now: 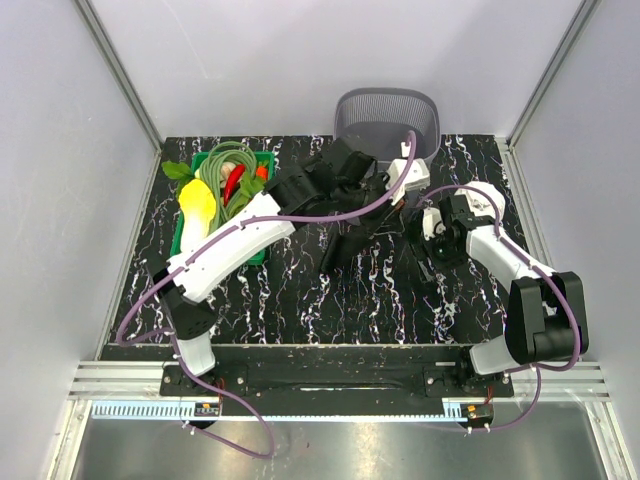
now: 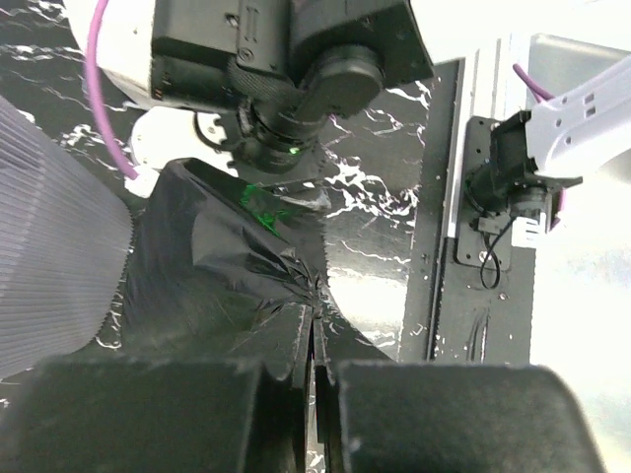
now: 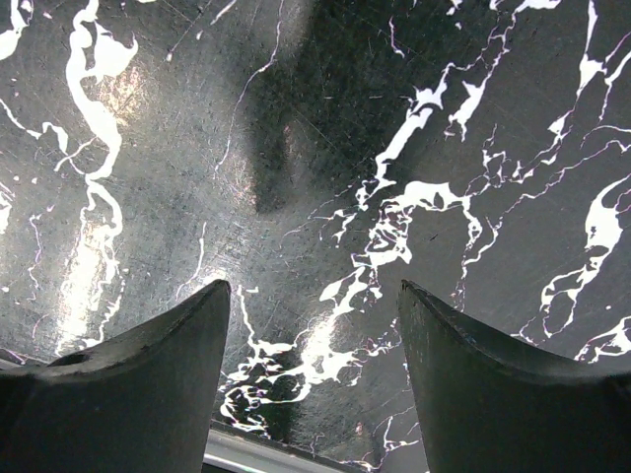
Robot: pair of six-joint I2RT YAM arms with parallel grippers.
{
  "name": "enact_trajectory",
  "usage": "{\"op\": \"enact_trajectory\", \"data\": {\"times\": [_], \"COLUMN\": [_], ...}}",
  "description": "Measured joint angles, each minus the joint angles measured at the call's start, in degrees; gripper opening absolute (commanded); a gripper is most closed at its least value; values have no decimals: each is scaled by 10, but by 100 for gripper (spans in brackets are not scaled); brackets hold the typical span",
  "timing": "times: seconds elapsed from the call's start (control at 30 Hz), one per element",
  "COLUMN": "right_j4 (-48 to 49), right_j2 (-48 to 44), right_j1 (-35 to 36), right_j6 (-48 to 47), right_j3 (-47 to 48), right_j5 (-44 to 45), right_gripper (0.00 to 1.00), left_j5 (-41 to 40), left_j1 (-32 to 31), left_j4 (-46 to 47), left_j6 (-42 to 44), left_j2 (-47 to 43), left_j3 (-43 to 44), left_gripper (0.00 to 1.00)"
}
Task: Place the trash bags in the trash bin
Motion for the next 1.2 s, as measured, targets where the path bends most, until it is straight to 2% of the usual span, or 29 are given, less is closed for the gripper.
{"op": "enact_trajectory", "data": {"times": [0.37, 0.47, 0.63, 0.83, 0.97, 1.03, 1.2], "right_j4": [0, 0, 2, 4, 2, 1, -1], "right_j2": [0, 0, 0, -12, -42, -51, -53], "right_j1": [-9, -18, -61, -181, -206, -211, -241], "right_j6": [2, 2, -1, -20, -30, -35, -43], "right_j3": [0, 0, 0, 0, 2, 4, 16], "right_j5": [11, 20, 44, 48, 45, 44, 43], "right_gripper": [74, 74, 73, 73, 73, 73, 73], "left_j5": [-23, -18, -16, -14, -10, -10, -9], "left_j1": [3, 3, -2, -11, -30, -48, -106], "left_j4": [-4, 6, 37, 68, 76, 75, 74], "left_j6": [-18, -29, -39, -43, -52, -57, -71], "left_j2": [0, 0, 11, 82, 147, 172, 223], "left_j3": [94, 83, 15, -59, -63, -53, 43], "left_gripper": [0, 0, 1, 1, 0, 0, 0]}}
